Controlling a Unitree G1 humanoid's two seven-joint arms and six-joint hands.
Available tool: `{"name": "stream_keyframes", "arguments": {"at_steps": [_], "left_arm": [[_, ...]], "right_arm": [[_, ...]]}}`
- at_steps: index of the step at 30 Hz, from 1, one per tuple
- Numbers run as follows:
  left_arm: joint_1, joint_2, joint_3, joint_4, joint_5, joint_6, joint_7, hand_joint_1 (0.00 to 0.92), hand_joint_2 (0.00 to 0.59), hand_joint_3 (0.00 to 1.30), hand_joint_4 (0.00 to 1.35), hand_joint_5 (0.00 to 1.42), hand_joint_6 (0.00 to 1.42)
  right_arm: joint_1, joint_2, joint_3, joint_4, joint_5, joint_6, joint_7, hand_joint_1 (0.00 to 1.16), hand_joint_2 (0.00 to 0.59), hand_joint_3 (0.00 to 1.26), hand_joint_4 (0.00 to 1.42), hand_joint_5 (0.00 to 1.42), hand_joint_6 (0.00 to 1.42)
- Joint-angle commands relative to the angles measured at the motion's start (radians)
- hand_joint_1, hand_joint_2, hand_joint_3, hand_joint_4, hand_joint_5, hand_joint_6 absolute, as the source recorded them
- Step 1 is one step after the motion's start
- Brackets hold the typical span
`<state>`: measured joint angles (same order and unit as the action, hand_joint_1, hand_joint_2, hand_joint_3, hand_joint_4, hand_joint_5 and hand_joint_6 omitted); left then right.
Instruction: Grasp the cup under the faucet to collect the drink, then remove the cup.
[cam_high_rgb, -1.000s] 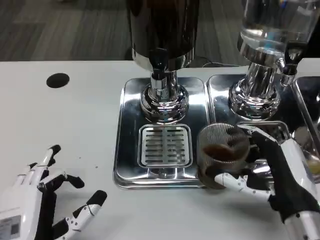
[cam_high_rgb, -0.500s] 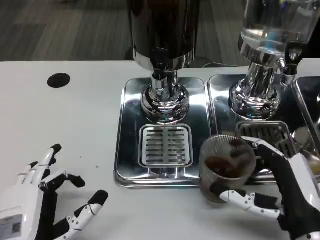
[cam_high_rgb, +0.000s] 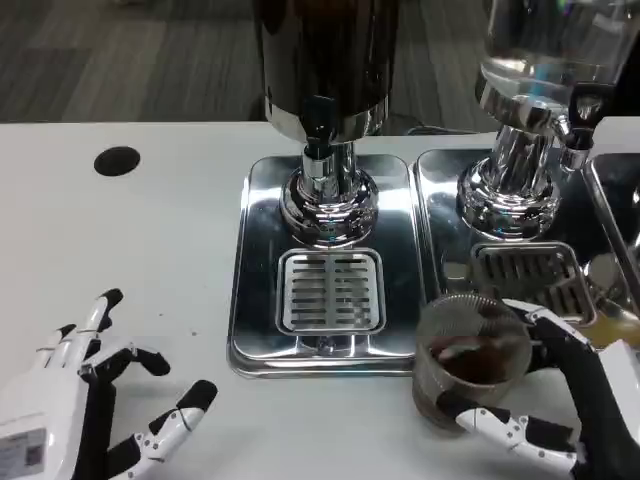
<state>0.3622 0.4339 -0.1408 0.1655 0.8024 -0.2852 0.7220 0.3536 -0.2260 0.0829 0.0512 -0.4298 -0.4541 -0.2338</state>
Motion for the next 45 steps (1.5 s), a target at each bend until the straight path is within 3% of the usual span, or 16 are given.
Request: {"name": "stream_keyframes", "arguments": {"at_steps": [1,8,16,28,45], "left_arm": [[0.005,0.006,-0.009,-0.014,0.018,0.006,-0.011,0.0,0.153,0.67,0.05,0.22,0.18],[0.008,0.005,-0.009,-0.007,0.014,0.006,-0.009,0.0,0.153,0.67,0.05,0.22,0.18],[0.013,0.007,-0.001,-0.009,0.006,0.006,-0.012,0.0,0.153,0.67,0.05,0.22,0.18],[0.017,0.006,0.009,-0.012,-0.019,-0.004,-0.034,0.0,0.148,0.68,0.05,0.23,0.18],[0.039,0.007,0.029,-0.055,-0.019,-0.002,-0.04,0.0,0.142,0.7,0.08,0.23,0.18]], "right_arm": [[0.008,0.006,-0.011,0.004,-0.001,-0.071,-0.042,0.85,0.235,0.76,0.82,0.58,0.52],[-0.022,0.0,-0.001,0.099,-0.031,-0.093,-0.069,0.83,0.231,0.73,0.8,0.57,0.51],[-0.042,-0.003,0.001,0.159,-0.038,-0.128,-0.091,0.83,0.213,0.63,0.66,0.52,0.5],[-0.053,-0.019,0.01,0.183,-0.026,-0.158,-0.065,0.81,0.161,0.41,0.45,0.42,0.4],[-0.053,-0.041,0.01,0.2,0.011,-0.184,-0.013,0.79,0.143,0.19,0.19,0.3,0.29]]}}
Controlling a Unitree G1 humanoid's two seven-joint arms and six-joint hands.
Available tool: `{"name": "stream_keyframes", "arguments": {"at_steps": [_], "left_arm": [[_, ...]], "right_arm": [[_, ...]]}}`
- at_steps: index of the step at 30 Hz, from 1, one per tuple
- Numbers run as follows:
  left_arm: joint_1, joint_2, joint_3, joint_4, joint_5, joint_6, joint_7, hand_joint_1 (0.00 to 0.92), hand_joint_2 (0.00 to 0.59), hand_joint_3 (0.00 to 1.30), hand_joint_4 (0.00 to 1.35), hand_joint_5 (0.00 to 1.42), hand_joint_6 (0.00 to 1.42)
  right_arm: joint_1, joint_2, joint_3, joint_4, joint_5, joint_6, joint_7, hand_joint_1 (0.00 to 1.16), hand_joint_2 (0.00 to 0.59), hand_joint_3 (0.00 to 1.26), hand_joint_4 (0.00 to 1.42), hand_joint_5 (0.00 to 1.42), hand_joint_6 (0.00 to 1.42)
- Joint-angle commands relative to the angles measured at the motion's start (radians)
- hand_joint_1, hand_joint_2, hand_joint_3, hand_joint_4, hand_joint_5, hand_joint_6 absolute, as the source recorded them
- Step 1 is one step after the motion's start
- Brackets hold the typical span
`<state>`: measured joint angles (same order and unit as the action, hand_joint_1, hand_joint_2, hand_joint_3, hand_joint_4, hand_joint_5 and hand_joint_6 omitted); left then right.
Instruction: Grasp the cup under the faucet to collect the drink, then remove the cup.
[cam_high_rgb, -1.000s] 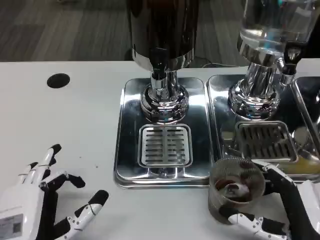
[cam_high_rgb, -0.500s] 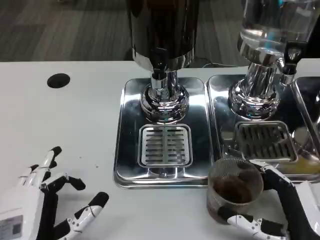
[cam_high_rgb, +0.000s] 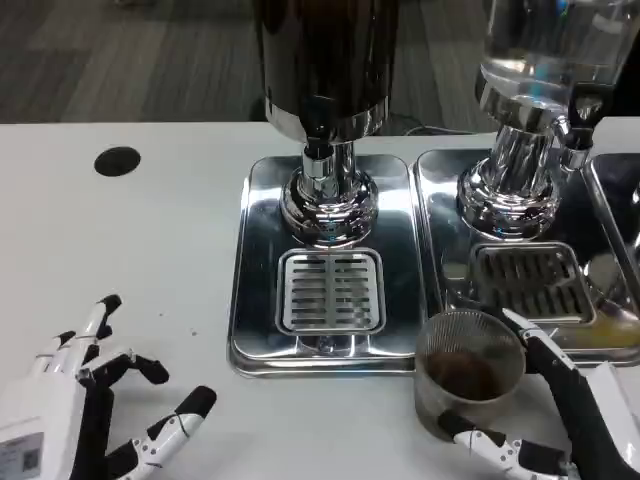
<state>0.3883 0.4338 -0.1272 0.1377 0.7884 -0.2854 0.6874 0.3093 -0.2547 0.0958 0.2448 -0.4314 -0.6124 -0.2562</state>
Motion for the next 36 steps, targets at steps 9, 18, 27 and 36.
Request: {"name": "stream_keyframes", "arguments": {"at_steps": [9,18,27,36], "left_arm": [[0.027,0.0,0.015,-0.048,0.008,0.003,-0.003,0.0,0.146,0.71,0.09,0.24,0.18],[0.019,-0.014,0.015,-0.04,-0.001,-0.002,0.0,0.0,0.162,0.7,0.09,0.24,0.18],[0.0,-0.027,0.01,-0.026,-0.002,-0.009,0.005,0.0,0.179,0.68,0.09,0.24,0.17],[-0.002,-0.031,0.019,-0.014,-0.018,-0.029,0.014,0.0,0.179,0.66,0.08,0.23,0.16]], "right_arm": [[0.001,-0.021,-0.001,-0.001,0.041,-0.044,0.049,0.76,0.148,0.05,0.0,0.19,0.26],[0.02,-0.023,-0.025,-0.021,0.115,-0.058,0.076,0.74,0.152,0.0,0.0,0.11,0.2],[0.056,0.02,-0.099,-0.117,0.204,-0.046,0.075,0.64,0.215,0.0,0.0,0.0,0.06],[0.005,0.024,-0.167,-0.218,0.163,0.091,0.084,0.64,0.253,0.05,0.0,0.0,0.05]]}}
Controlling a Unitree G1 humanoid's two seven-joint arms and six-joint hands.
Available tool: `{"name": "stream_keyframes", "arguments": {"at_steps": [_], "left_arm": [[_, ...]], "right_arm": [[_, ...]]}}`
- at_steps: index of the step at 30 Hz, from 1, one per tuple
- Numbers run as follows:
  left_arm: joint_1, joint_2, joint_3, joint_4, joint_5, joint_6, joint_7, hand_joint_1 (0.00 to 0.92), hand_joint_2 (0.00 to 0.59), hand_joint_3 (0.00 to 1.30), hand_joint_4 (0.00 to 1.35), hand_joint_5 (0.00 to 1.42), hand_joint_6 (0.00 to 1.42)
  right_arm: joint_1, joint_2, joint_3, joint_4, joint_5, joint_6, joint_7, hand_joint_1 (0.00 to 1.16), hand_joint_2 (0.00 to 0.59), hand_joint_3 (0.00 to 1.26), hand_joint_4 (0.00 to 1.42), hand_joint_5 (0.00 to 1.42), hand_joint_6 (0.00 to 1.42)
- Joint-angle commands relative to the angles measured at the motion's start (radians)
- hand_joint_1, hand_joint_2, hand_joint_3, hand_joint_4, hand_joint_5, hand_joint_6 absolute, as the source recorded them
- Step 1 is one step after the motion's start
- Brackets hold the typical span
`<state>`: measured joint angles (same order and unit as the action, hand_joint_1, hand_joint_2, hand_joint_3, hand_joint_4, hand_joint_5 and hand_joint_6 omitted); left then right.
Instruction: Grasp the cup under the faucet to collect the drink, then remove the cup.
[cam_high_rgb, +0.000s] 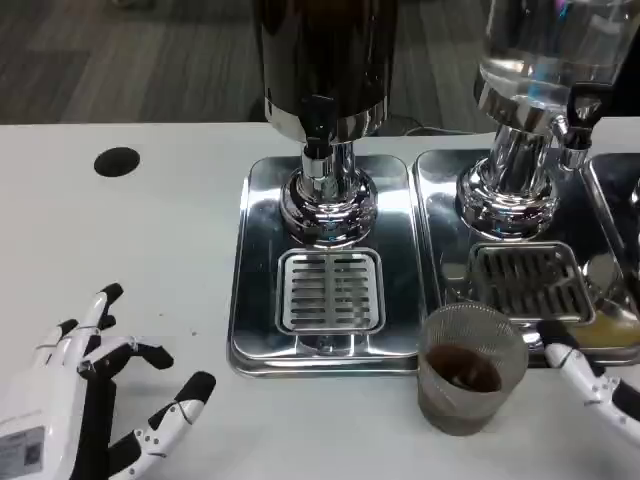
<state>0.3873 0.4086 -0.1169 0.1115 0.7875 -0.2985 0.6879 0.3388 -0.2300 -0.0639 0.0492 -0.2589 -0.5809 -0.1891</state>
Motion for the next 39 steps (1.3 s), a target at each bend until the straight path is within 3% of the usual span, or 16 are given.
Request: {"name": "stream_keyframes", "arguments": {"at_steps": [1,4,7,8,10,15,17,23,29,35,39], "left_arm": [[-0.001,-0.006,0.011,0.015,-0.018,-0.018,0.014,0.0,0.179,0.66,0.08,0.23,0.16],[-0.001,-0.004,0.015,0.023,-0.021,-0.023,0.014,0.0,0.178,0.66,0.08,0.23,0.16],[-0.004,-0.002,0.019,0.025,-0.023,-0.025,0.011,0.0,0.179,0.65,0.08,0.22,0.15],[-0.008,-0.001,0.019,0.021,-0.023,-0.021,0.004,0.0,0.183,0.64,0.09,0.21,0.15],[-0.014,0.0,0.013,0.013,-0.014,-0.009,-0.008,0.0,0.181,0.6,0.08,0.19,0.13],[-0.004,0.006,0.002,0.003,0.008,-0.002,-0.011,0.0,0.169,0.47,0.05,0.17,0.12],[0.008,0.014,-0.002,-0.003,0.03,0.001,-0.01,0.0,0.163,0.43,0.04,0.16,0.11],[0.044,0.02,-0.02,-0.032,0.088,0.017,0.012,0.0,0.15,0.28,0.0,0.15,0.11],[0.106,0.015,-0.032,-0.114,0.174,0.079,0.016,0.0,0.143,0.09,0.0,0.14,0.11],[0.161,-0.011,-0.049,-0.195,0.246,0.153,0.013,0.0,0.145,0.07,0.0,0.14,0.1],[0.18,-0.03,-0.068,-0.212,0.261,0.181,0.02,0.0,0.143,0.09,0.0,0.14,0.09]], "right_arm": [[-0.028,0.001,-0.006,-0.02,-0.006,0.068,0.022,0.64,0.253,0.05,0.0,0.0,0.05],[-0.041,0.012,-0.007,-0.007,-0.006,0.083,0.017,0.62,0.278,0.09,0.0,0.0,0.06],[-0.063,0.01,-0.022,-0.015,-0.04,0.125,-0.004,0.42,0.411,0.16,0.01,0.0,0.05],[-0.086,-0.009,-0.027,-0.022,-0.086,0.169,-0.008,0.33,0.462,0.17,0.03,0.0,0.03],[-0.157,-0.075,-0.014,-0.011,-0.249,0.263,-0.031,0.21,0.535,0.17,0.04,0.0,0.0],[-0.245,-0.188,0.053,0.042,-0.513,0.356,-0.11,0.09,0.58,0.16,0.05,0.0,0.0],[-0.261,-0.224,0.079,0.076,-0.587,0.385,-0.148,0.04,0.58,0.16,0.05,0.0,0.0],[-0.264,-0.249,0.124,0.2,-0.625,0.394,-0.265,0.0,0.586,0.15,0.04,0.0,0.0],[-0.286,-0.29,0.161,0.342,-0.599,0.32,-0.375,0.0,0.586,0.09,0.02,0.0,0.0],[-0.297,-0.314,0.184,0.431,-0.571,0.24,-0.451,0.0,0.586,0.09,0.02,0.0,0.0],[-0.303,-0.326,0.199,0.455,-0.565,0.222,-0.47,0.0,0.586,0.09,0.01,0.0,0.0]]}}
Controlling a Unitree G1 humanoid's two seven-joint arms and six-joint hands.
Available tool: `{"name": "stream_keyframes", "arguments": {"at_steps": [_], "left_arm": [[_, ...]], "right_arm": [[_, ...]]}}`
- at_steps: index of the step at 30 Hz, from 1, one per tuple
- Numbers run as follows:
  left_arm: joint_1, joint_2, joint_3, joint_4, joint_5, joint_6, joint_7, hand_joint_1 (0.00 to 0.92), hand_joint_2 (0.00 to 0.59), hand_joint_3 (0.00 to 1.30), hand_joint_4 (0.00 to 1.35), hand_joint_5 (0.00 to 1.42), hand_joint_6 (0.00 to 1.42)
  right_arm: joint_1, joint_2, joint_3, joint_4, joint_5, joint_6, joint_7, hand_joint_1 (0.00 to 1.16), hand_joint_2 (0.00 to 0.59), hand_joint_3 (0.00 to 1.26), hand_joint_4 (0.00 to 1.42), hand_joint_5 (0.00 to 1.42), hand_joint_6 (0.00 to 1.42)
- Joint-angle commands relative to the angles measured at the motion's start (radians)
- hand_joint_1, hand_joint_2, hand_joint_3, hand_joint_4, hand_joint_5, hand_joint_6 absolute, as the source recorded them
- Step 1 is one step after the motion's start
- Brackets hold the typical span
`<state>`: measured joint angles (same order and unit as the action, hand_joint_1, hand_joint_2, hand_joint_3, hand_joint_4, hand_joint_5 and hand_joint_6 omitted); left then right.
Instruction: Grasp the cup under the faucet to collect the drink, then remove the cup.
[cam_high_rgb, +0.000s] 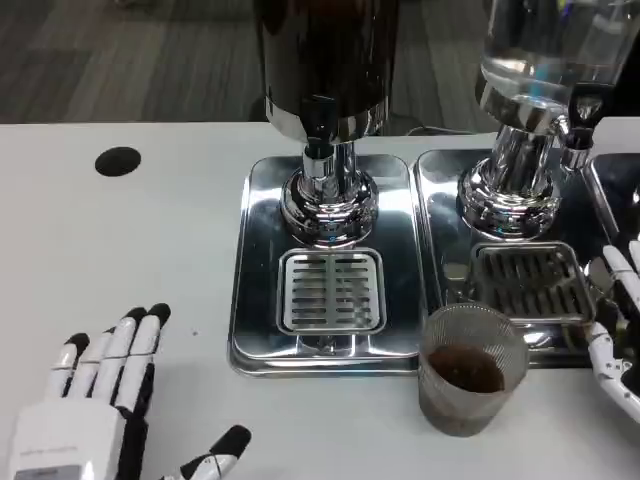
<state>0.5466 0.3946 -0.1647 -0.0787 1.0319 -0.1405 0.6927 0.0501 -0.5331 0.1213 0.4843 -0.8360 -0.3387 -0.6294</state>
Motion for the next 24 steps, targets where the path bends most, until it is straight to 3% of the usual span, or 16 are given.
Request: {"name": "stream_keyframes", "arguments": {"at_steps": [1,12,24], "left_arm": [[0.023,-0.02,-0.025,-0.023,0.019,0.028,0.019,0.0,0.143,0.1,0.0,0.14,0.09],[0.001,-0.023,-0.066,-0.024,0.03,0.051,0.031,0.0,0.143,0.11,0.0,0.14,0.09],[-0.055,-0.021,-0.091,0.014,0.016,0.057,0.025,0.0,0.142,0.13,0.0,0.14,0.09]], "right_arm": [[-0.015,-0.025,0.015,0.023,0.015,-0.024,-0.033,0.0,0.586,0.09,0.01,0.0,0.0],[-0.007,-0.029,0.049,0.024,0.016,-0.018,-0.059,0.0,0.586,0.09,0.0,0.0,0.0],[0.015,-0.038,0.053,0.051,0.039,-0.015,-0.078,0.0,0.586,0.09,0.0,0.0,0.0]]}}
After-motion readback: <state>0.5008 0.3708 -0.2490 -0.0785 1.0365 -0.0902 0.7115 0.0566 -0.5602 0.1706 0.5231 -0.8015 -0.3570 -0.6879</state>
